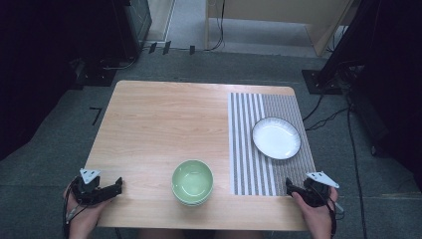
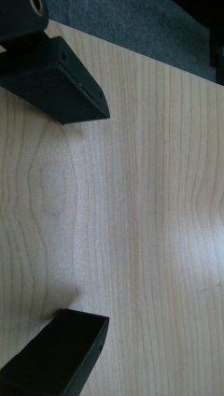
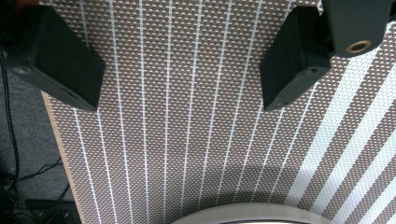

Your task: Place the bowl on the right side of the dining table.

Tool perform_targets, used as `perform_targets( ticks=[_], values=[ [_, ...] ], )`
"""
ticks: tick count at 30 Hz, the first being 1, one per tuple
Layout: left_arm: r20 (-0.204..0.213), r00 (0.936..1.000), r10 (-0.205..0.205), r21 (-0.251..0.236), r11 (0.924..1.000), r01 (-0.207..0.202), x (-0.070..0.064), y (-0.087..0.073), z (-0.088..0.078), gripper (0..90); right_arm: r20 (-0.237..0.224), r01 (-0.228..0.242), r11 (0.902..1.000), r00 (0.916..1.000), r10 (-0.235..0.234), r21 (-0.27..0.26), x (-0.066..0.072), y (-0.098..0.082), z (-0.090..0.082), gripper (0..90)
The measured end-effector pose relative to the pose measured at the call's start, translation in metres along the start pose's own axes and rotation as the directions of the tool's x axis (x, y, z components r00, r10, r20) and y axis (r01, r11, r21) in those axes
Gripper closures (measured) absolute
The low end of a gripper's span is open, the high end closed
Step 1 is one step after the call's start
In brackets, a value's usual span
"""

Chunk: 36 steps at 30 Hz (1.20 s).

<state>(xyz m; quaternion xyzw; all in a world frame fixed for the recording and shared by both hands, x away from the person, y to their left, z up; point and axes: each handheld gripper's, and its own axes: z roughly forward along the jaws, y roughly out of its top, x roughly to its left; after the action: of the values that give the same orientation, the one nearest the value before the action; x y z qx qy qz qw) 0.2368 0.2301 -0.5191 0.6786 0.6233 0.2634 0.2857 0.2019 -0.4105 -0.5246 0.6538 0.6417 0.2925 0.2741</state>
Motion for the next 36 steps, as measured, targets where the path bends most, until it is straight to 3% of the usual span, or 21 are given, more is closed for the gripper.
perform_targets(
  ticks=[8, 16, 21, 23, 32, 36],
  values=[
    [-0.013, 0.9998, -0.018, 0.015, 0.9997, 0.018, -0.001, 0.002, -0.001, 4.1, 0.001, 0.0, 1.0, 1.0, 0.0, 0.0, 0.0, 0.0, 0.0, 13.1],
    [0.052, 0.9973, -0.052, -0.035, 0.9979, 0.054, -0.01, 0.013, -0.011, 4.6, 0.002, -0.001, 1.0, 1.0, 0.001, 0.001, 0.0, 0.0, 0.0, 12.8],
    [0.05, 0.9964, -0.069, -0.06, 0.9956, 0.072, -0.018, 0.021, -0.02, 5.3, 0.003, -0.001, 1.0, 1.0, 0.001, 0.0, 0.001, 0.0, 0.0, 12.7],
    [0.079, 0.9937, -0.08, -0.062, 0.9944, 0.085, -0.02, 0.023, -0.023, 5.4, 0.004, -0.002, 1.0, 1.0, 0.002, 0.001, 0.001, 0.0, 0.0, 12.6],
    [0.125, 0.9918, -0.03, -0.091, 0.995, 0.041, -0.043, 0.032, -0.032, 5.6, 0.006, -0.002, 1.0, 1.0, 0.002, 0.001, 0.001, 0.001, 0.001, 12.5],
    [0.159, 0.9873, 0.012, -0.11, 0.994, 0.006, -0.06, 0.034, -0.038, 13.6, 0.009, -0.005, 1.0, 0.9999, 0.005, 0.0, 0.001, 0.001, 0.001, 12.4]
  ],
)
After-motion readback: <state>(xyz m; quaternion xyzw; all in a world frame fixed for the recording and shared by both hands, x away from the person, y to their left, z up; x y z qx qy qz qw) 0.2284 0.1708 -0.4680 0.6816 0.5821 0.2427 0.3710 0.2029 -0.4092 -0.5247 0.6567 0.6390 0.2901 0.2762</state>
